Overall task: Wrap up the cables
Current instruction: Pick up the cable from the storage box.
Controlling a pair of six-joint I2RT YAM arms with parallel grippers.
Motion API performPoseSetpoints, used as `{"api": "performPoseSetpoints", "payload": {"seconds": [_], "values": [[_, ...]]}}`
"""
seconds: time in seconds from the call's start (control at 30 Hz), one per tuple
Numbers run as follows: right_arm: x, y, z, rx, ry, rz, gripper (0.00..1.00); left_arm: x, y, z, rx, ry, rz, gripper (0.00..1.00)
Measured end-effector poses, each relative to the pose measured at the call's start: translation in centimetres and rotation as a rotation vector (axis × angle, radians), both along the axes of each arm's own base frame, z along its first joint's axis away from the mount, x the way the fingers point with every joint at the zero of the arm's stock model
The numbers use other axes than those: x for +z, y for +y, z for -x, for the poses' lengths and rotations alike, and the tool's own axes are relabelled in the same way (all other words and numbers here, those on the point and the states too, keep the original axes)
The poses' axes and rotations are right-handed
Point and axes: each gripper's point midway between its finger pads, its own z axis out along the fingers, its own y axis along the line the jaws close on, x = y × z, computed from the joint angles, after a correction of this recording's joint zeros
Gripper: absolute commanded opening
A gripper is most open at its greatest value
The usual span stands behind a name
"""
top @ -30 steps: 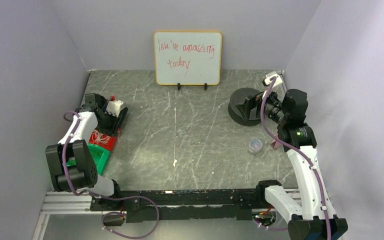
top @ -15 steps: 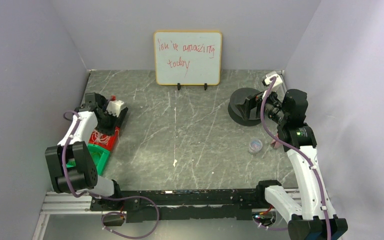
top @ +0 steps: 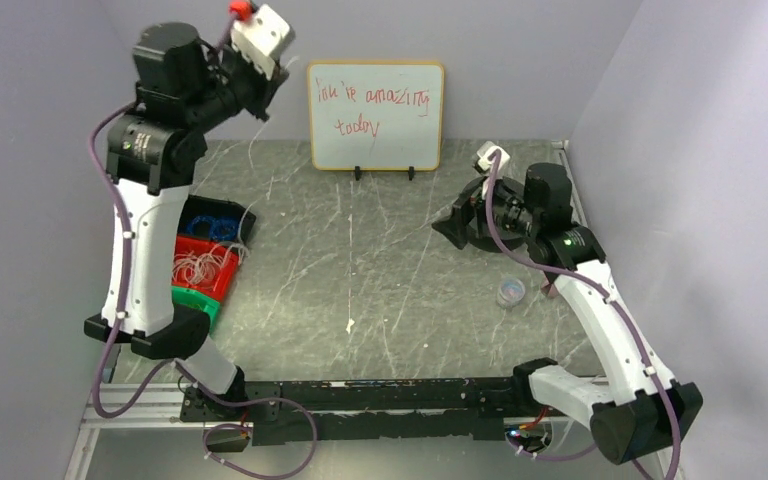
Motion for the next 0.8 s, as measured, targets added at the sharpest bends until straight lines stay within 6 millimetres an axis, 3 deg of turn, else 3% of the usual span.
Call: {"api": "performPoseSetpoints", "payload": {"seconds": [0.1, 0.2, 0.27, 0.4, 0.53, 0.67, 0.8], "values": [[0.3, 1.6, 0.0, 0.081, 0.005, -0.008, 0.99, 6.2, -2.3, 2.1, -0.095, -0.128, 0.131, 0.03], [0.9, 2.5, -0.4, 0.127, -0.010, -0.038, 0.99, 7.8, -4.8, 4.7, -0.233, -0.117, 0.223, 0.03], [1.3, 3.3, -0.5, 0.164, -0.027, -0.071, 0.99, 7.4, -6.4, 5.8, -0.321, -0.071, 0.258, 0.02], [1.5, 4.8, -0.4, 0.239, -0.033, -0.159, 0.99, 4.5, -9.0, 6.3, -0.440, 0.071, 0.280, 0.03], [2.2, 6.1, -1.2, 0.279, 0.019, -0.240, 0.98, -0.4, -10.4, 5.2, -0.466, 0.221, 0.262, 0.03], [4.1, 6.8, -2.3, 0.277, 0.042, -0.301, 0.94, -6.3, -11.1, 4.5, -0.460, 0.388, 0.245, 0.03], [6.1, 7.1, -2.0, 0.295, 0.035, -0.361, 0.92, -8.8, -11.6, 4.6, -0.469, 0.478, 0.257, 0.03]]}}
